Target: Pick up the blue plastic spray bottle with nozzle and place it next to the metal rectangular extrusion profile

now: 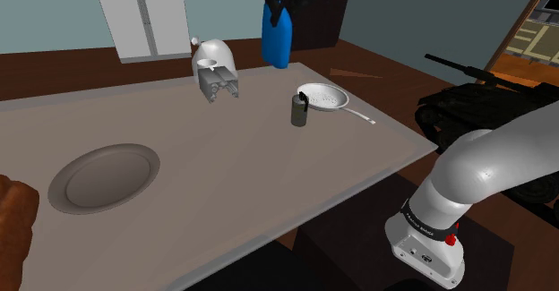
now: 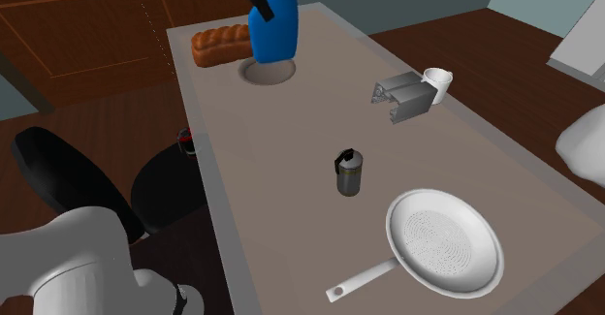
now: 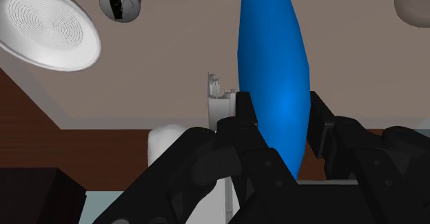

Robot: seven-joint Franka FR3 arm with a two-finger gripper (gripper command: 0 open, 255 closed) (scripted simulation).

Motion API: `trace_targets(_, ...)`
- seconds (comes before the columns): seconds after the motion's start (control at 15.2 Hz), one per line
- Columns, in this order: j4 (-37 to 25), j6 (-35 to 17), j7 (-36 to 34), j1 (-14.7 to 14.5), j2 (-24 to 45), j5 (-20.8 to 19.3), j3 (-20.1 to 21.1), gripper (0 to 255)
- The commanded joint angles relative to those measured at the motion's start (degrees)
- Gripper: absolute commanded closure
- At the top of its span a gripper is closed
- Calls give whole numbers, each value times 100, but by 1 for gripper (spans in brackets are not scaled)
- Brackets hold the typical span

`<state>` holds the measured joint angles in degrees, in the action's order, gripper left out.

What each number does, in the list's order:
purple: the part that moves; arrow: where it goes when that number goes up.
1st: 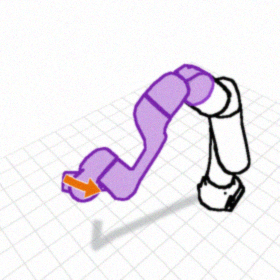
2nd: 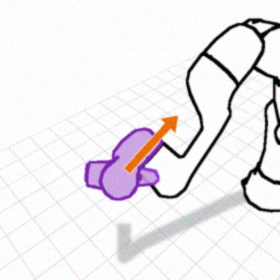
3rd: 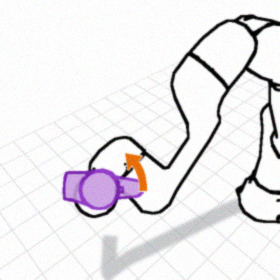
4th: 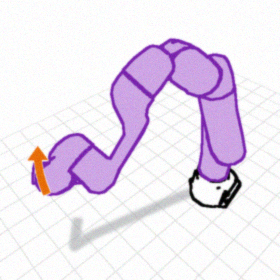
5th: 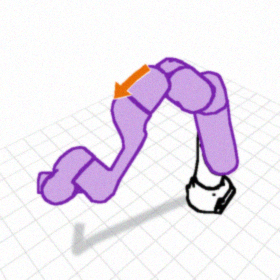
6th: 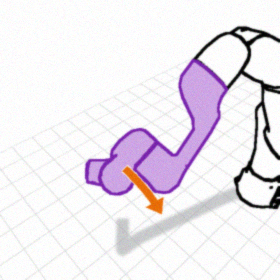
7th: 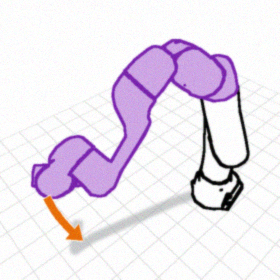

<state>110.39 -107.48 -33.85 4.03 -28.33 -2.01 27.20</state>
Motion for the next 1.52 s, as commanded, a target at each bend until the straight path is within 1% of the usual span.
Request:
trace_targets(0.0, -146, -130, 106, 106, 279, -96, -47, 255)
trace_targets(0.46, -1147, -332, 362, 465, 1538, -542, -88, 255)
trace_targets(0.86, -2388, -245, 506, 617, 2792, -1038, -80, 255)
trace_targets(1.06, -3196, -83, 580, 596, 3500, -1326, -89, 255)
trace_targets(1.19, -3841, 82, 644, 529, 4016, -1529, -110, 255)
trace_targets(1.45, -5497, 603, 849, 227, 5191, -1946, -205, 255)
